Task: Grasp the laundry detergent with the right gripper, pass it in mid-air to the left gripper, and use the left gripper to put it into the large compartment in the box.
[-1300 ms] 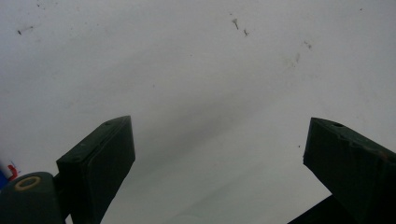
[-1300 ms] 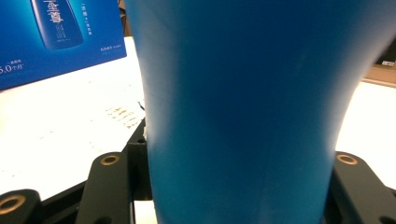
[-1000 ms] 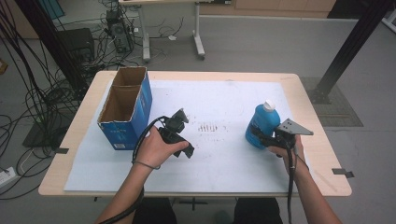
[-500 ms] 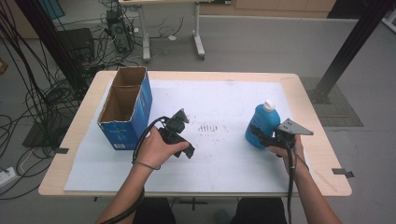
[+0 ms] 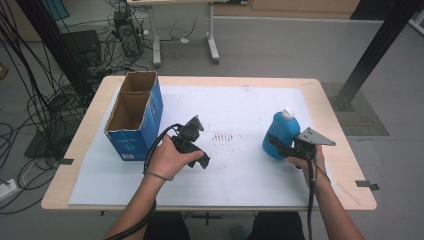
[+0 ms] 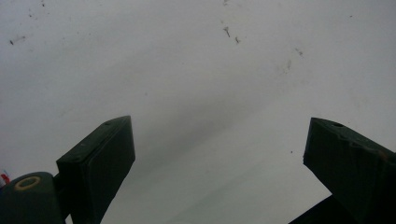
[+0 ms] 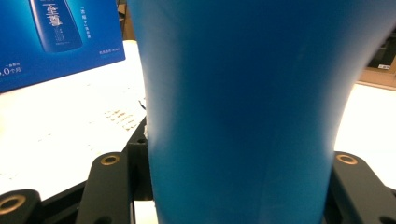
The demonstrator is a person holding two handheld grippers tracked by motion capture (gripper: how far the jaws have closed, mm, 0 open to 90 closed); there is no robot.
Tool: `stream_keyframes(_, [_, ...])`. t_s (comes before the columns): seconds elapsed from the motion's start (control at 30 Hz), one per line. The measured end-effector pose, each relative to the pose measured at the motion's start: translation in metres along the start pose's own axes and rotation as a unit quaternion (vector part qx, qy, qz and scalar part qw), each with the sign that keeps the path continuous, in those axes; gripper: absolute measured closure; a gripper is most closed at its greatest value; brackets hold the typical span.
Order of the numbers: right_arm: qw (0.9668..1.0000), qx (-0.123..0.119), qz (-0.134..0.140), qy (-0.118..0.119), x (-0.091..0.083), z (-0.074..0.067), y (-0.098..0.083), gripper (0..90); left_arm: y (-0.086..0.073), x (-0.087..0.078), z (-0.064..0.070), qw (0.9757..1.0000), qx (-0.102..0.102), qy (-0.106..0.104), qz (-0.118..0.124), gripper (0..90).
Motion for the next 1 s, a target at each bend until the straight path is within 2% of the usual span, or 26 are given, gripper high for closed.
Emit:
stream_keyframes(0.5, [1.0000, -0.001, 0.001, -0.004, 0.000, 0.000, 0.000, 43.9, 0.003, 0.000, -0.002, 1.0000, -0.003, -0.006, 0.007, 8.1])
stream_keyframes(1.0, [0.9999, 0.008, -0.015, 0.000, 0.001, 0.001, 0.002, 44.3, 0.016, -0.015, -0.005, 0.9996, 0.017, -0.014, 0.017, 8.0])
Point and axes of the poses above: each handheld gripper's, and its own axes: x roughly forward along the jaws, y roughly out of its top, z roughly to its right, the point moved 8 cm from there along x, roughly forward along the jaws, and after that the axes turned 8 degrees about z, right-handed, at the moved point
